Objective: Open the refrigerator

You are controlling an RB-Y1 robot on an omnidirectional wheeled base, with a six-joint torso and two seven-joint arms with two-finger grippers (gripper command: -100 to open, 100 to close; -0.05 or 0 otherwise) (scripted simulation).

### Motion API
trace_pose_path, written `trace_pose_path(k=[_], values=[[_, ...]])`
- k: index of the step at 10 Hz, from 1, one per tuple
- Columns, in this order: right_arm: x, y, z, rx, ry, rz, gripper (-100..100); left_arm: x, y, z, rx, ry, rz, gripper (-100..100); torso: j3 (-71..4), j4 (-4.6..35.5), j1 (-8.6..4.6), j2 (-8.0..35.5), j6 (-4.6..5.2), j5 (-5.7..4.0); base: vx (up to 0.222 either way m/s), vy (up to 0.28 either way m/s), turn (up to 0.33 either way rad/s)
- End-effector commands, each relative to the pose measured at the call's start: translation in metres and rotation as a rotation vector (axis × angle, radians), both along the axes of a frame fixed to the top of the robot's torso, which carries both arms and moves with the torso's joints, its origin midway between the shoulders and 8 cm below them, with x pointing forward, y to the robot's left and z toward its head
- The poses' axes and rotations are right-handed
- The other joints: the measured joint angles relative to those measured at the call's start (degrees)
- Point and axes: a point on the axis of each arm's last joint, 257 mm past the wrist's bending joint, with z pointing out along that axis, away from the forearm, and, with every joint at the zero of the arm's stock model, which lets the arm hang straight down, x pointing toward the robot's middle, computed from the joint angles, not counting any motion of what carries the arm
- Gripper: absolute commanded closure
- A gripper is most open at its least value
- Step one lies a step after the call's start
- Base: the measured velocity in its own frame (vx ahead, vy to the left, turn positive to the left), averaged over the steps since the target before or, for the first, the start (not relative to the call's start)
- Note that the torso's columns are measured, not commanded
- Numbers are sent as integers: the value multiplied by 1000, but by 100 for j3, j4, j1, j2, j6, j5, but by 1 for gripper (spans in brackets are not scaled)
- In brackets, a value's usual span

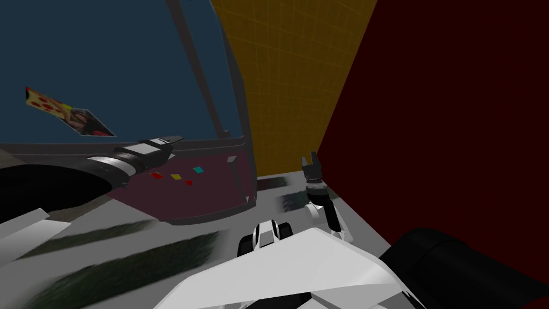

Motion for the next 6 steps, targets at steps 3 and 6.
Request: trace_pose_path(k=[3, 6], values=[[0, 0, 0, 0, 0, 0, 0, 2, -14, 12, 18, 19, -4, -100, 0, 0, 11, -2, -1, 6, 111, -81, -29], [0, 0, 0, 0, 0, 0, 0, 5, -23, 22, 31, 33, 1, -100, -19, -9, -18, -30, 2, -5, 152, -126, -38]])
